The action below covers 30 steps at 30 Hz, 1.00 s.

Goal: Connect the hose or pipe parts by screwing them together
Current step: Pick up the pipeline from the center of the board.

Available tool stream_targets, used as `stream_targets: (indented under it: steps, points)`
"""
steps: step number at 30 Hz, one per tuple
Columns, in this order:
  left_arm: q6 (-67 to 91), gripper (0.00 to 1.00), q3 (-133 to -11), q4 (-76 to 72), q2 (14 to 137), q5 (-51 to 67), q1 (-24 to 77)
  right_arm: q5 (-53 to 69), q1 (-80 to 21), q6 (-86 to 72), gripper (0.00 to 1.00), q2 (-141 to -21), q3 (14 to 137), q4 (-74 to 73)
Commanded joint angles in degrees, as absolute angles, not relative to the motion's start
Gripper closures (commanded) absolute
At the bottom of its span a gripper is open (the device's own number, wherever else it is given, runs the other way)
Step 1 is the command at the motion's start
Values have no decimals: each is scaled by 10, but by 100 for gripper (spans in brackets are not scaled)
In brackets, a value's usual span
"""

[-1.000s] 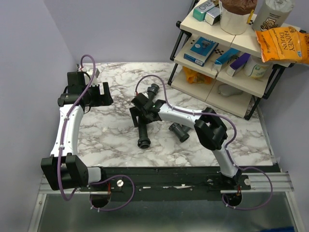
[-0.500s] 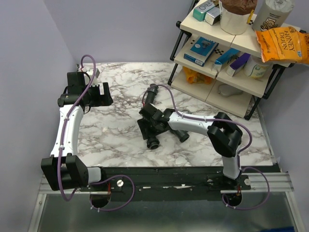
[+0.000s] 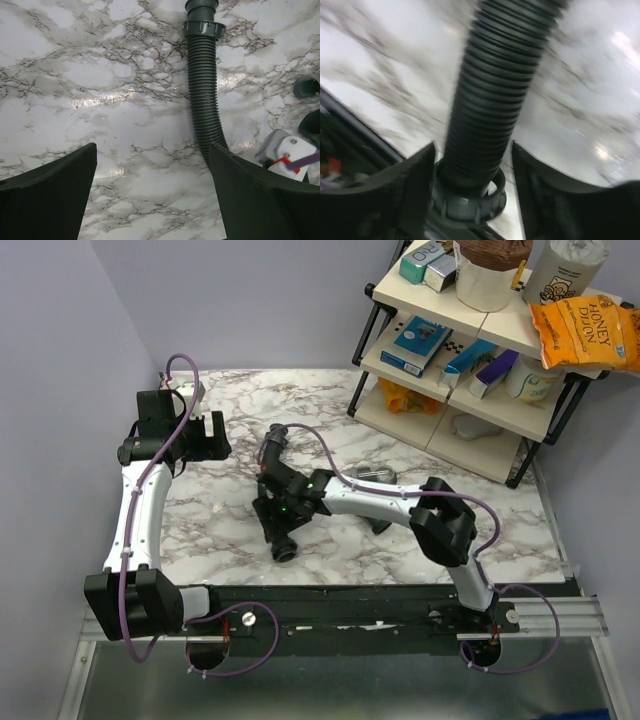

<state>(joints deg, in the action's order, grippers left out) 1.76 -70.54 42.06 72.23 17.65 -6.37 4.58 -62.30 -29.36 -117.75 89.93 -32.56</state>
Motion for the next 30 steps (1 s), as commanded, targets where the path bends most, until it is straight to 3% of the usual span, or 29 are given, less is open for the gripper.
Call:
stream_targets:
  steps: [1,2,3,7,13,21,30]
  points:
    - [6,1,-725,425,729,138,-69,84,-640,-284,17,-1244,1067,-361]
    - [4,1,-728,426,731,135,-69,65,-640,-285,3,-1252,1084,-366]
    - [3,1,-729,427,735,129,-68,51,-638,-285,0,-1256,1095,-373]
    - [-13,1,-715,420,746,117,-69,3,-620,-285,0,-1217,1072,-368]
    - [-18,1,-707,379,816,139,-62,-39,-532,-306,3,-1063,894,-268]
    - [-65,1,-823,363,1001,80,61,-65,-429,-309,7,-915,770,-214]
    - [-92,1,-947,354,1137,81,103,-40,-364,-301,6,-810,680,-177]
